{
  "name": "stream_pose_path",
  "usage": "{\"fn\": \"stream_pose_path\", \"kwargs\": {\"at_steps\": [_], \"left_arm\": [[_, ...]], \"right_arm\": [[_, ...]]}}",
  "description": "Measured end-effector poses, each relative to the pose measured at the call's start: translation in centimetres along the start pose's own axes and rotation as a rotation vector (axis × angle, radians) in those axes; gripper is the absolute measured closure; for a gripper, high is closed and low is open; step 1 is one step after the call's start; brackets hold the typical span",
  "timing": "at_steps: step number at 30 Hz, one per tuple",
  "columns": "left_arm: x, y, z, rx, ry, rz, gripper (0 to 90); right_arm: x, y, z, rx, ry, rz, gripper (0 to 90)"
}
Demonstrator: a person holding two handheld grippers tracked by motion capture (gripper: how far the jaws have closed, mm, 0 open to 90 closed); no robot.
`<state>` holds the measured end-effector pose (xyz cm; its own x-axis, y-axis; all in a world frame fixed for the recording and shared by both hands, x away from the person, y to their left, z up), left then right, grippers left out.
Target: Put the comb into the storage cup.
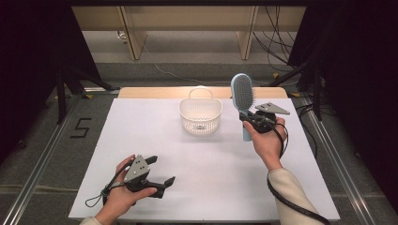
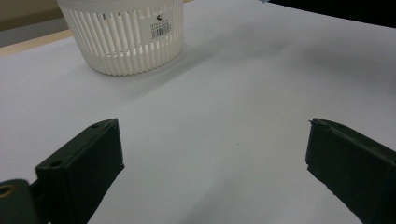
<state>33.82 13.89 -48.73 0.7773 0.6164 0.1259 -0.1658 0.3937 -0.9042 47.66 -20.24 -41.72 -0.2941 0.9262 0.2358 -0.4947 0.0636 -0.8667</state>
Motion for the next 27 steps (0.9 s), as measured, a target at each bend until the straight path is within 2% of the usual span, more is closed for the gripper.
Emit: {"fn": "stream_pose_path", "kwargs": {"at_steps": [27], "left_arm": [[0.0, 0.0, 0.0, 0.000, -0.001, 0.001, 3.6]], "right_arm": [[1.2, -0.5, -0.5, -0.028, -0.013, 0.007, 70.3]]}}
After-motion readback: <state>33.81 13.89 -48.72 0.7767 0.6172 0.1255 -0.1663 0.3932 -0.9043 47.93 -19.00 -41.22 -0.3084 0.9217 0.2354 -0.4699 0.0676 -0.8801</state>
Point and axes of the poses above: each handheld gripper's, and its own axes: z roughly backward along the jaws, y roughly out of its underside, x roughly to its left, the point moved 4 cm from there along -z, roughly forward along the jaws, and after that the axes turned 11 degrees about -z, right-handed, at the moved point
